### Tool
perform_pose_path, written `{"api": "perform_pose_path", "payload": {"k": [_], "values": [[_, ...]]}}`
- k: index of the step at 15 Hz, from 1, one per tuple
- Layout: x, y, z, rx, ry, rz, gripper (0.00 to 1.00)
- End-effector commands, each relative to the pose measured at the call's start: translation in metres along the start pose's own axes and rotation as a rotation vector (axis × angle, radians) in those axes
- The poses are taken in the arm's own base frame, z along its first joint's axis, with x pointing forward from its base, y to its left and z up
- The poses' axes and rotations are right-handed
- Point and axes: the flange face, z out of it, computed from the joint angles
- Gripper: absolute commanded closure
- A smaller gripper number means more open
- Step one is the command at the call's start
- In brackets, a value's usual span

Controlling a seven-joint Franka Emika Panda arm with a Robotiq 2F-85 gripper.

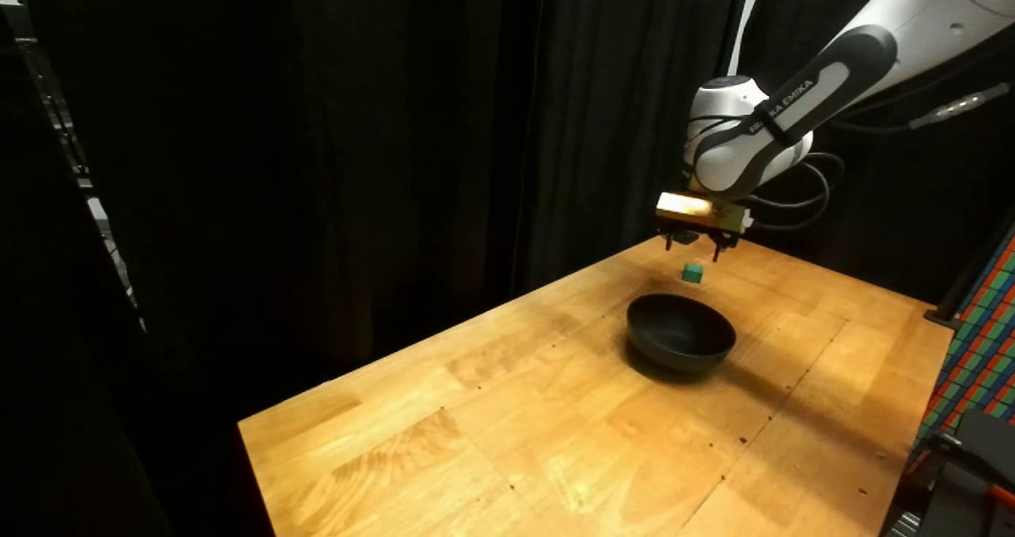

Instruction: Pick up the green block from the table and put it in the black bowl.

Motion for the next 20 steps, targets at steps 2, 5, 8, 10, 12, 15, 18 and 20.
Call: {"api": "perform_pose_path", "payload": {"k": [2, 5, 8, 10, 12, 15, 18, 20], "values": [[0.014, -0.012, 0.011, -0.022, -0.004, 0.047, 0.00], [0.019, -0.022, 0.018, -0.028, -0.001, 0.063, 0.00], [0.019, -0.022, 0.042, -0.059, -0.013, 0.053, 0.00], [0.018, -0.019, 0.056, -0.076, -0.019, 0.046, 0.00], [0.019, -0.016, 0.070, -0.077, -0.018, 0.049, 0.00], [0.028, -0.013, 0.082, -0.070, 0.004, 0.069, 0.00], [0.037, -0.010, 0.089, -0.067, 0.040, 0.074, 0.25], [0.042, -0.008, 0.091, -0.062, 0.050, 0.078, 0.42]]}}
